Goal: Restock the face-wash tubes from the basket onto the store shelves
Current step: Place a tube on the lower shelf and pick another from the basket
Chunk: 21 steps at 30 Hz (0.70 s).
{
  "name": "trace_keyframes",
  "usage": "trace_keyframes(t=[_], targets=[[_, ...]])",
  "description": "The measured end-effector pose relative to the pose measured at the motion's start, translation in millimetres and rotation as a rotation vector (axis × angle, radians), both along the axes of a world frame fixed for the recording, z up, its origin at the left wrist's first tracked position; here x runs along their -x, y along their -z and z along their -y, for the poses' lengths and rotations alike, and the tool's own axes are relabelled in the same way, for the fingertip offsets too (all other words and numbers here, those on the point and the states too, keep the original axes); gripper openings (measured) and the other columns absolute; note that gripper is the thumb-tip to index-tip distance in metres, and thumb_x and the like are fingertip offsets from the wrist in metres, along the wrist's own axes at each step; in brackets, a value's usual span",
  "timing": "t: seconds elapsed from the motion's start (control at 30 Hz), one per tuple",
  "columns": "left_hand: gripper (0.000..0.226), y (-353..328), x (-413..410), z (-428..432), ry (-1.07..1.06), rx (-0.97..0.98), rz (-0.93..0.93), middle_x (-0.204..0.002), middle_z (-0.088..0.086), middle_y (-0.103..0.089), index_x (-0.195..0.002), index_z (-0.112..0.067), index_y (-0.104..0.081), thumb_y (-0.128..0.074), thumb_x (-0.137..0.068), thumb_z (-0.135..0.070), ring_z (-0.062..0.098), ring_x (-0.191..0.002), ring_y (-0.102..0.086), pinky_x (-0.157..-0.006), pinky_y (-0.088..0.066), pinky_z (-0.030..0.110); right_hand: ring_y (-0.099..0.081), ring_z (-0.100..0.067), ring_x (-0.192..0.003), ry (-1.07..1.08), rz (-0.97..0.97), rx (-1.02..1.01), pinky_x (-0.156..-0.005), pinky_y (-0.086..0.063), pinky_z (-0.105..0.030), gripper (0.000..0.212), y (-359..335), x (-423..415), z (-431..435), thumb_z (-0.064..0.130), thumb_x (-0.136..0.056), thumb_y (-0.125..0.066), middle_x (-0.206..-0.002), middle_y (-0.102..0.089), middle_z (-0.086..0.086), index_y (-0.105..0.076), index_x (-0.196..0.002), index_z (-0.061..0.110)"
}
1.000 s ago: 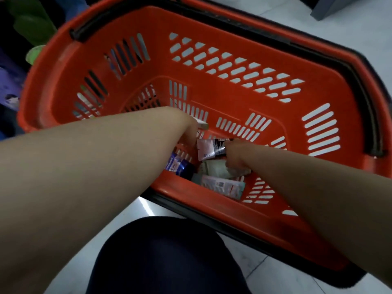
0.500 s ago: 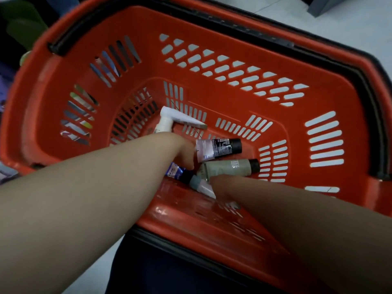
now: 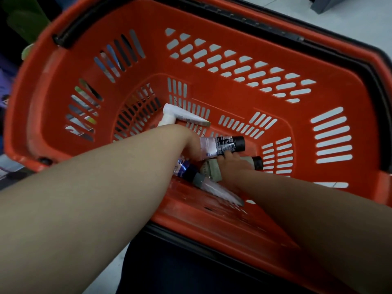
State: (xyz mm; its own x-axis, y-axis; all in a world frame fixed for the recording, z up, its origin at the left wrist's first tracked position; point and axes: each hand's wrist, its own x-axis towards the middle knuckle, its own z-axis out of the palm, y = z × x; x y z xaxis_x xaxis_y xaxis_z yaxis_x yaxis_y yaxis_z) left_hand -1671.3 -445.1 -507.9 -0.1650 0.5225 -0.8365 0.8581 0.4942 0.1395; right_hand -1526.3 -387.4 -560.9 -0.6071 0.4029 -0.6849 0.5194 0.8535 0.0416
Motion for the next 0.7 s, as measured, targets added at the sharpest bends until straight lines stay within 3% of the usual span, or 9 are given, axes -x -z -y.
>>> trace_keyframes(t=[0.13,0.27,0.33,0.47,0.53,0.6,0.7], targets=[[0.038,-4.1,1.6,-0.6,-0.039,0.027,0.024,-0.113,0.008,-0.060,-0.124,-0.008,-0.059,-0.050,-0.096,-0.032,0.019,-0.091,-0.051,-0.078,-0.040,0.027,-0.026,-0.031,-0.136,-0.054,0.123,-0.089,-0.107,-0.032,-0.048,0.077,3.1,-3.5,-11.0,0.028,-0.085,-0.063,-0.148,-0.026,-0.010,-0.018,-0.147,0.014],[0.034,-2.5,1.9,0.6,-0.077,-0.002,0.019,-0.119,0.009,-0.062,-0.116,-0.011,-0.061,-0.053,-0.093,-0.035,0.022,-0.094,-0.057,-0.083,-0.047,0.031,-0.028,-0.030,-0.132,-0.125,0.123,-0.173,-0.105,-0.031,-0.044,0.056,3.2,2.4,-14.6,0.022,-0.089,-0.057,-0.145,-0.028,-0.012,-0.035,-0.141,0.017],[0.037,-5.4,1.1,1.7,-0.084,-0.008,0.017,-0.121,0.009,-0.059,-0.121,-0.011,-0.057,-0.053,-0.093,-0.034,0.023,-0.098,-0.058,-0.089,-0.048,0.033,-0.030,-0.030,-0.130,-0.147,0.138,-0.176,-0.104,-0.032,-0.043,0.052,7.4,3.5,-17.2,0.024,-0.089,-0.057,-0.142,-0.032,-0.012,-0.041,-0.138,0.020],[0.031,-14.3,-5.3,6.4,-0.130,-0.017,0.084,-0.120,0.011,-0.061,-0.121,-0.007,-0.058,-0.053,-0.095,-0.023,0.019,-0.086,-0.053,-0.074,-0.044,0.027,-0.054,-0.026,-0.109,0.140,0.062,0.170,-0.094,-0.046,-0.035,0.040,5.5,2.8,-32.3,0.020,-0.088,-0.058,-0.122,-0.056,-0.009,-0.051,-0.127,0.016],[0.032,-19.4,-7.9,8.9,-0.243,-0.012,0.188,-0.103,0.005,-0.067,-0.121,-0.005,-0.061,-0.057,-0.093,-0.021,0.013,-0.068,-0.054,-0.055,-0.046,0.018,-0.059,-0.024,-0.102,0.265,-0.029,0.346,-0.084,-0.049,-0.031,0.038,-6.0,9.4,-40.7,0.022,-0.086,-0.064,-0.113,-0.061,-0.006,-0.055,-0.122,0.015],[0.031,-25.2,-7.7,11.1,-0.357,-0.027,0.245,-0.079,-0.001,-0.062,-0.121,-0.003,-0.060,-0.055,-0.094,-0.018,0.007,-0.055,-0.051,-0.039,-0.043,0.013,-0.060,-0.021,-0.099,0.448,-0.188,0.555,-0.076,-0.050,-0.028,0.034,-19.5,20.6,-40.9,0.025,-0.090,-0.062,-0.108,-0.062,-0.001,-0.056,-0.121,0.015],[0.018,-28.5,1.5,15.4,-0.597,-0.161,0.242,-0.093,0.005,-0.056,-0.110,-0.013,-0.055,-0.041,-0.099,-0.012,0.012,-0.062,-0.048,-0.046,-0.042,0.023,-0.064,-0.020,-0.097,0.879,-0.454,0.895,-0.082,-0.053,-0.036,0.024,-38.7,43.5,-29.0,0.029,-0.096,-0.053,-0.103,-0.067,-0.001,-0.056,-0.117,0.017]])
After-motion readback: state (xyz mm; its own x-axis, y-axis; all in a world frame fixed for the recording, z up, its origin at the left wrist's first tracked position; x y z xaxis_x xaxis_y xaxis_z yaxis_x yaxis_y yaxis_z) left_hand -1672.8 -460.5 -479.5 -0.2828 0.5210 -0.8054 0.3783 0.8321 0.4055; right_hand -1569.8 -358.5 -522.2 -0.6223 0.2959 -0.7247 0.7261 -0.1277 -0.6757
